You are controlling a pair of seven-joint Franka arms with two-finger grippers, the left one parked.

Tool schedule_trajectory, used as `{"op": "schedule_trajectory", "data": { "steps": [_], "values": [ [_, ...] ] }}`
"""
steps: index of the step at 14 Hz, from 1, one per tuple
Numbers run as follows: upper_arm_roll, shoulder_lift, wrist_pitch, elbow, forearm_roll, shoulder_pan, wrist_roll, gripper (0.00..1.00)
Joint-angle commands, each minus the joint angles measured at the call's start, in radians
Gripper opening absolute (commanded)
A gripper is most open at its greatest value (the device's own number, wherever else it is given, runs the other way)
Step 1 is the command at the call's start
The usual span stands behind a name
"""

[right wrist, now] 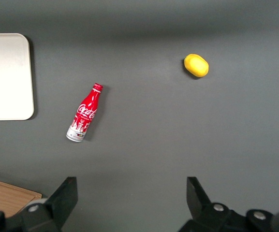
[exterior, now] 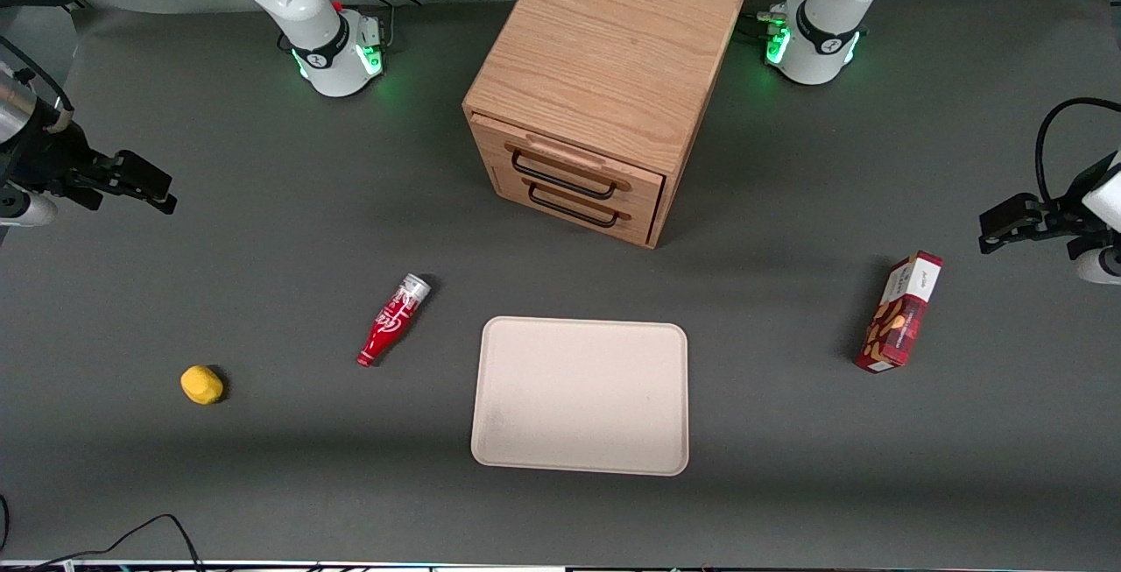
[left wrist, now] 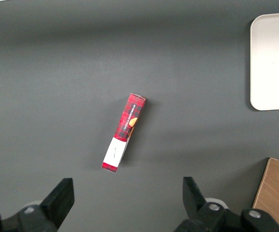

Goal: Open upper drawer
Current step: 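Lift the right gripper from its rest pose toward the cabinet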

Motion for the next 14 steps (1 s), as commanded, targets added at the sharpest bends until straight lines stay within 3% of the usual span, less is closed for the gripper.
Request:
{"op": "schedule_trajectory", "data": {
  "steps": [1, 5, 8, 14],
  "values": [
    [0.001, -0.013, -0.011, -0.009, 0.002, -0.002, 0.010, 1.00],
    [0.038, 0.005, -0.005, 0.002, 0.002, 0.009, 0.010, 1.00],
    [0.176, 0.065, -0.002, 0.043, 0.003, 0.008, 0.008, 1.00],
    [0.546, 0.295, 0.064, 0.146, 0.023, 0.008, -0.001, 1.00]
  ]
}}
